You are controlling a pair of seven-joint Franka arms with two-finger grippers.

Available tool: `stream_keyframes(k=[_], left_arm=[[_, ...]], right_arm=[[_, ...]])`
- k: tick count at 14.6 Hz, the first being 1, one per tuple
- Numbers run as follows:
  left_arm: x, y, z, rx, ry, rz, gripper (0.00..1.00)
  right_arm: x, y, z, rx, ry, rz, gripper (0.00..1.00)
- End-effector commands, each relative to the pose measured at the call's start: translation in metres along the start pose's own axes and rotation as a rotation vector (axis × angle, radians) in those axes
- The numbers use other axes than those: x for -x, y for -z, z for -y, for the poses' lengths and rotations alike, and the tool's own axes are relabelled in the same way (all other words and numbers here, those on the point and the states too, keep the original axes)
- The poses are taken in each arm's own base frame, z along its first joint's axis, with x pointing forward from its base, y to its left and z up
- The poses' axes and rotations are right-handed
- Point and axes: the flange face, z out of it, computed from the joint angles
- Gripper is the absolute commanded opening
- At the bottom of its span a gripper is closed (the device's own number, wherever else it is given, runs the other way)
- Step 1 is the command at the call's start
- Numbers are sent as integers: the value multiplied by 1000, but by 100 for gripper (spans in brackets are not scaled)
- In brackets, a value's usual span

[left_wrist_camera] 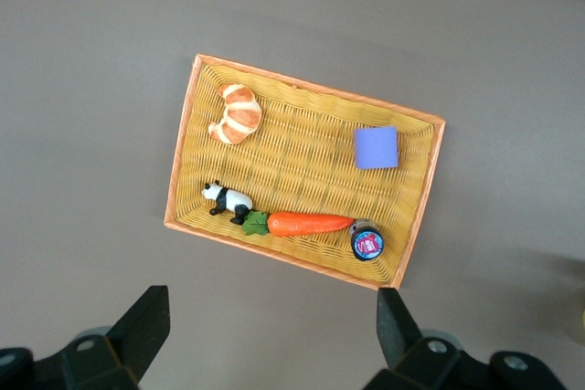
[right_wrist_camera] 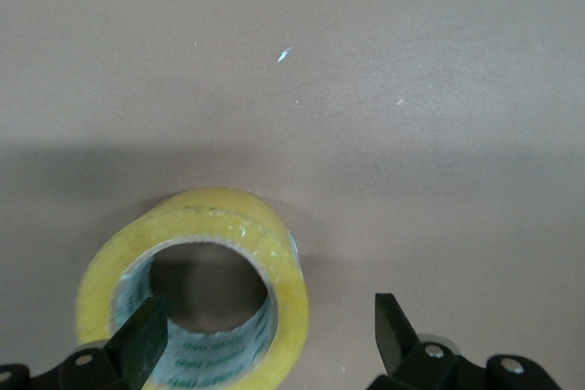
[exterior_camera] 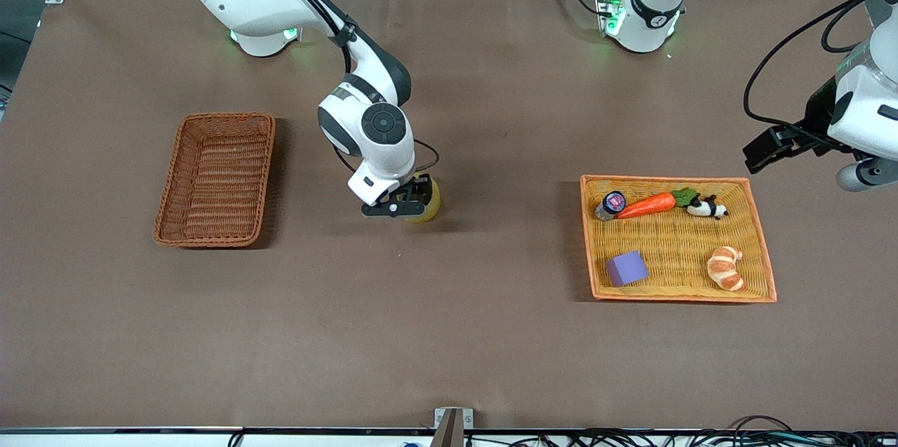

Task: Move tape to another basket
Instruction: 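Lower the right gripper over the tape while the left gripper withdraws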

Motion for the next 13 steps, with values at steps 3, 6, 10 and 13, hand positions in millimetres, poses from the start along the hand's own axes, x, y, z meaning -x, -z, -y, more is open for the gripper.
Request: stream_keyframes(k=[3, 6, 10, 13], left_arm=[[26, 5, 19, 42, -107, 40, 100], [41, 8, 40, 72, -182, 52, 100], [67, 2, 40, 87, -198, 64, 100], [63, -1, 49, 84, -180, 65, 100]], right_arm=[[18, -27, -4, -14, 14, -42, 100], [22, -45, -2, 23, -3, -65, 98], [19, -50, -3, 38, -7, -90, 29], [10, -44, -6, 35, -78, -96, 0]])
